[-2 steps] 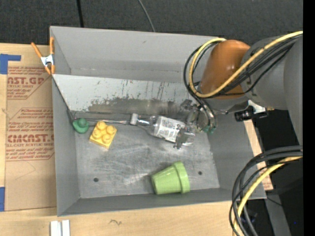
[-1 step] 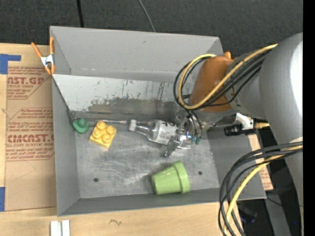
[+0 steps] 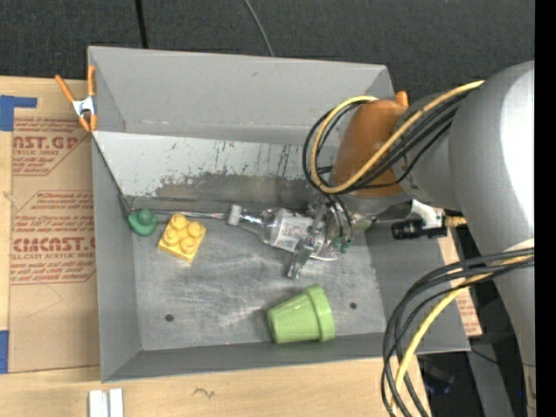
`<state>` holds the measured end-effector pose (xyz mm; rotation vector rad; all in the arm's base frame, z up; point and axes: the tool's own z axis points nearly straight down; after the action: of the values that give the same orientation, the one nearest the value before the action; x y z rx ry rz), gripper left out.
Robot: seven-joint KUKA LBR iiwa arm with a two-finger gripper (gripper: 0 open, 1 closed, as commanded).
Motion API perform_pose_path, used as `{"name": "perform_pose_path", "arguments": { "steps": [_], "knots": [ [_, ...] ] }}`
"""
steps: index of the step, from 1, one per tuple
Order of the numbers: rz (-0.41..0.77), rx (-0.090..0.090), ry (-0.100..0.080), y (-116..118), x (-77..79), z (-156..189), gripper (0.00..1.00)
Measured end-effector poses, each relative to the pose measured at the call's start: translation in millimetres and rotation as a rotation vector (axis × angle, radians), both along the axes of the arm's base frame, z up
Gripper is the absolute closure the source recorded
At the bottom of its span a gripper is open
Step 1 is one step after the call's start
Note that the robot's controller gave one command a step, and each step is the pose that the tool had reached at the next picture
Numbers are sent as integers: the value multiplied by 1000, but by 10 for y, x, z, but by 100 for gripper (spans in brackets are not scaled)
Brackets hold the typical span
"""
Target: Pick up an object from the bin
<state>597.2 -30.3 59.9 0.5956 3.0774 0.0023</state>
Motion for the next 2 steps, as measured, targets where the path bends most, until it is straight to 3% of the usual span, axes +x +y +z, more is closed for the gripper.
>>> {"name": "perform_pose_path", "arguments": {
  "steps": [2],
  "knots": [
    [-2, -1, 5, 3, 0, 175, 100]
  ]
}}
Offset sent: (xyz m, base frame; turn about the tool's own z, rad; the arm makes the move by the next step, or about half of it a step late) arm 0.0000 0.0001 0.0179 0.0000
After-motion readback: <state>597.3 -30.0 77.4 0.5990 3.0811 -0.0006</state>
